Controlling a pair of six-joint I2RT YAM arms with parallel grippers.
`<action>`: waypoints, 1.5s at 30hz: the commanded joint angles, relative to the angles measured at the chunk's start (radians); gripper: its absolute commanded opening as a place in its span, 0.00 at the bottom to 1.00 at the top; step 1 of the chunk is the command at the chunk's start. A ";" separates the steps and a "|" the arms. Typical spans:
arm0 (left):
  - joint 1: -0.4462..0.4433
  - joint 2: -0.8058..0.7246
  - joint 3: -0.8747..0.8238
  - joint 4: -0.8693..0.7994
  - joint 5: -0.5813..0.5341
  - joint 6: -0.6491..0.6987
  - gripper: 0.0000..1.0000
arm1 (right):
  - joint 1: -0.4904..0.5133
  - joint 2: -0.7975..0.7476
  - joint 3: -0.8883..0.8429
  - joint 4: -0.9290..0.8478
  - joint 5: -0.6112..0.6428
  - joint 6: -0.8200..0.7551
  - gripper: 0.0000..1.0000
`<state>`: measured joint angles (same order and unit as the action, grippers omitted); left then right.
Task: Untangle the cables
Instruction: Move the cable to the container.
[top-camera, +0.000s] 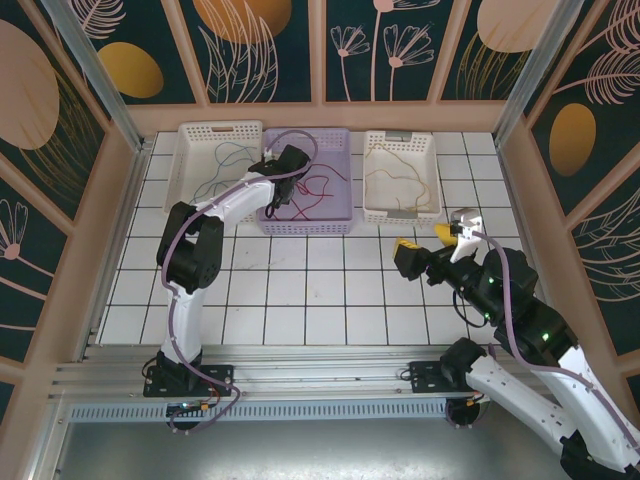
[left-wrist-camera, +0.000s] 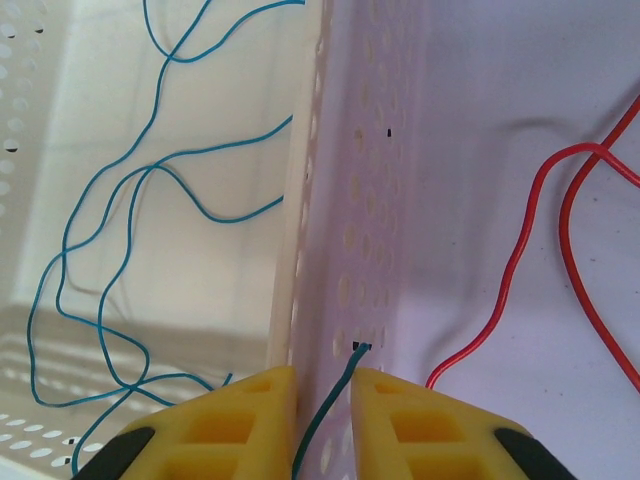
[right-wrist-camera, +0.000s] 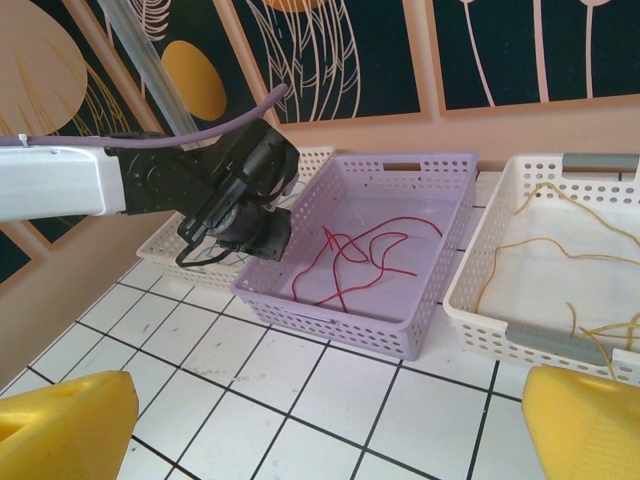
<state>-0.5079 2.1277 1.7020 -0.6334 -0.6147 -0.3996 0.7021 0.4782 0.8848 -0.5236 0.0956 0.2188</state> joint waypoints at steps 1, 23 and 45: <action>-0.001 0.019 0.022 -0.026 -0.004 0.007 0.21 | 0.005 -0.015 -0.006 0.019 -0.009 -0.009 0.99; -0.001 -0.006 0.048 -0.041 -0.019 0.012 0.05 | 0.005 -0.009 0.017 0.014 -0.011 -0.006 0.99; 0.141 -0.212 -0.128 0.047 0.050 -0.021 0.00 | 0.005 -0.002 0.033 0.007 -0.031 0.006 0.99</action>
<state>-0.4141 1.9358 1.6188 -0.6167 -0.6235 -0.3965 0.7021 0.4786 0.8921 -0.5243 0.0776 0.2188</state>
